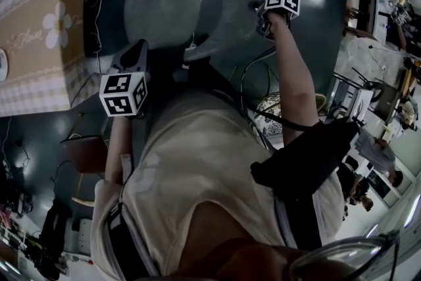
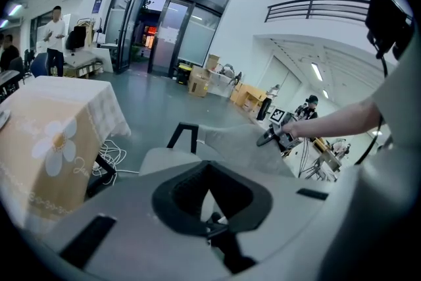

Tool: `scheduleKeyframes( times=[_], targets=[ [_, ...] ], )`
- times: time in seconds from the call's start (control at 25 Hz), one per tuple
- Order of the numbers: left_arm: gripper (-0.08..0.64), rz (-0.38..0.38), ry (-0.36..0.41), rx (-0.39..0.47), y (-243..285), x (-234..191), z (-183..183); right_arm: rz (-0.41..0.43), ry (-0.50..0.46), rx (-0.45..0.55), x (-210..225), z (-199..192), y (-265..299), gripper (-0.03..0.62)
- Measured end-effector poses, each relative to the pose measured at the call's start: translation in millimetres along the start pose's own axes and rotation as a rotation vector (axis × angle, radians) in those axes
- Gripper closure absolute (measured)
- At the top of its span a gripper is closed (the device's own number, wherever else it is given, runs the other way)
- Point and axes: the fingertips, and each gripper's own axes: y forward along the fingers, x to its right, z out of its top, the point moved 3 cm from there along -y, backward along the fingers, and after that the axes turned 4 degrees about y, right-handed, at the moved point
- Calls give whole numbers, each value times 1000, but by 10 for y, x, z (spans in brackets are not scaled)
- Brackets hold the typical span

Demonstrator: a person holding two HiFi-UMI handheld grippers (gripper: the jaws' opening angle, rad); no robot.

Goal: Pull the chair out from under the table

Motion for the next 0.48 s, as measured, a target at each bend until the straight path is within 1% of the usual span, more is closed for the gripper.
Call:
scheduleKeyframes(
  times=[0.12,0.2,0.28,0.36,0.4,0.48],
  targets=[
    [552,-9,34,15,5,-11,95,11,-15,27,-44,12,-71,451],
    [552,-14,50,26,-11,-17,153,34,3,47,-10,19,-175,415],
    [552,-11,64,31,-42,-37,209,38,-12,61,-3,28,-277,389],
    [552,-11,93,34,-70,-33,287,32,-44,92,-46,46,-398,396],
    [552,-14,111,38,-79,-17,331,29,-56,116,-59,64,-476,419],
    [552,-23,146,54,-83,14,423,17,-64,182,-40,143,-673,433]
  ],
)
